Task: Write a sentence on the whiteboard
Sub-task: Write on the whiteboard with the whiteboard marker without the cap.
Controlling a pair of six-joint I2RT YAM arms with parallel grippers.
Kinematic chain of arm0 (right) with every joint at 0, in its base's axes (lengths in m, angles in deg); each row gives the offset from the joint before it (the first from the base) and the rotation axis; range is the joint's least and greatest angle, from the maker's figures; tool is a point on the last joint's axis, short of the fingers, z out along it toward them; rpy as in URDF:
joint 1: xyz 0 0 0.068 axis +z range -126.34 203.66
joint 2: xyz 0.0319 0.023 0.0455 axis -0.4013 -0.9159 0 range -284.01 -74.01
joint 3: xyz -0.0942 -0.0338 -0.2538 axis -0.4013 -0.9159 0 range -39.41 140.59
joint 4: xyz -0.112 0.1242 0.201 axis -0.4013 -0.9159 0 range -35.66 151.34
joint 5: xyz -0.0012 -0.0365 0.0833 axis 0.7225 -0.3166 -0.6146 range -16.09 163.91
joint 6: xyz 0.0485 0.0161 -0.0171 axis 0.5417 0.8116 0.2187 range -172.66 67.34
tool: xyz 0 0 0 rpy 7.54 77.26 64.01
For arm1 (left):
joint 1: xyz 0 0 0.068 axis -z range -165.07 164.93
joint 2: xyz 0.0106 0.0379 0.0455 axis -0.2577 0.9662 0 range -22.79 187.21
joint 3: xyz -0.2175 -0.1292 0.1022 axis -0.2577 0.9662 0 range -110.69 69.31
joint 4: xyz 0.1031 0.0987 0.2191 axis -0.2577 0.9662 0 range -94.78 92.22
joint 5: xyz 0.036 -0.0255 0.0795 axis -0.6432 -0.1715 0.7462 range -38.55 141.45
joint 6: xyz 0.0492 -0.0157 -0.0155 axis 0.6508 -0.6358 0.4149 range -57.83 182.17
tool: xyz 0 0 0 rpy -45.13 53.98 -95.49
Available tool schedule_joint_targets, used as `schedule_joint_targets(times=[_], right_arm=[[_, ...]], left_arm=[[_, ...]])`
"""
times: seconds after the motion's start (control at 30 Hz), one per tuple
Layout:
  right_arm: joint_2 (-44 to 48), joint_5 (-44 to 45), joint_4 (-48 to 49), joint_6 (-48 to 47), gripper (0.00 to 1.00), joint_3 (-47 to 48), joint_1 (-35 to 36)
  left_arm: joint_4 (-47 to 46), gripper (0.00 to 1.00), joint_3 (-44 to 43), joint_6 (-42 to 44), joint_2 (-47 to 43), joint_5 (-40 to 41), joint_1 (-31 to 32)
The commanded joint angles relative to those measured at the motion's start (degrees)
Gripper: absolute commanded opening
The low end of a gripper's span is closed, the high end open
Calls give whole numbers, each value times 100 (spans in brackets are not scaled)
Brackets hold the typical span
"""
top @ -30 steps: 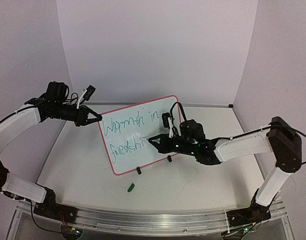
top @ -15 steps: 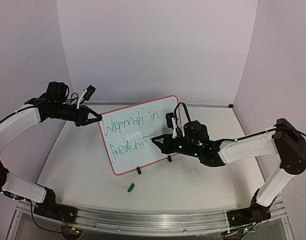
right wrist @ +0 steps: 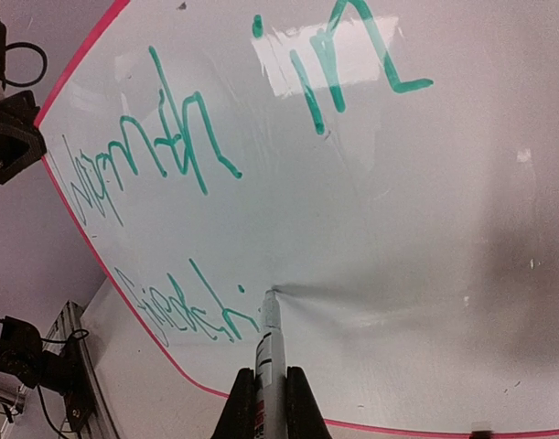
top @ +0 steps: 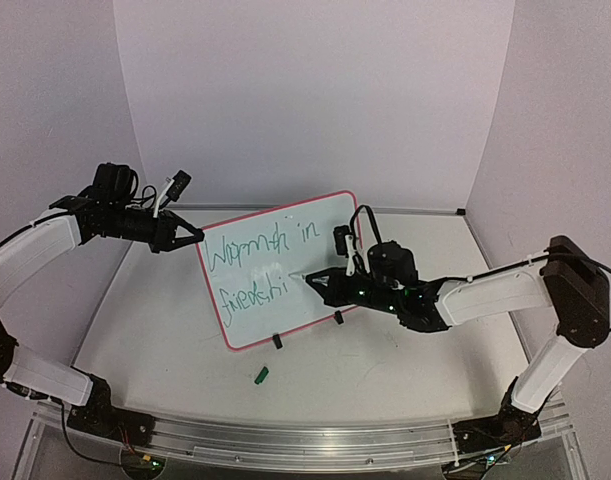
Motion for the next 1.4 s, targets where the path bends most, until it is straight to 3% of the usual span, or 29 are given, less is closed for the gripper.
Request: schedule_joint_targets(times=[0.0,0.73,1.03,1.37], right_arm=[[-173,-81,160,82,0,120,-77],[-333,-380,421,660,0,-699,-43],[472,-489,496,367,0,-612,-43],[55,-238,442,143,0,-84,-43]], left_arm=[[580,0,133,172,246,291,264],[580,0,138,177,249,300,266],[580,0,139,170,247,301,262],[583,0,139,169,231,315,265]])
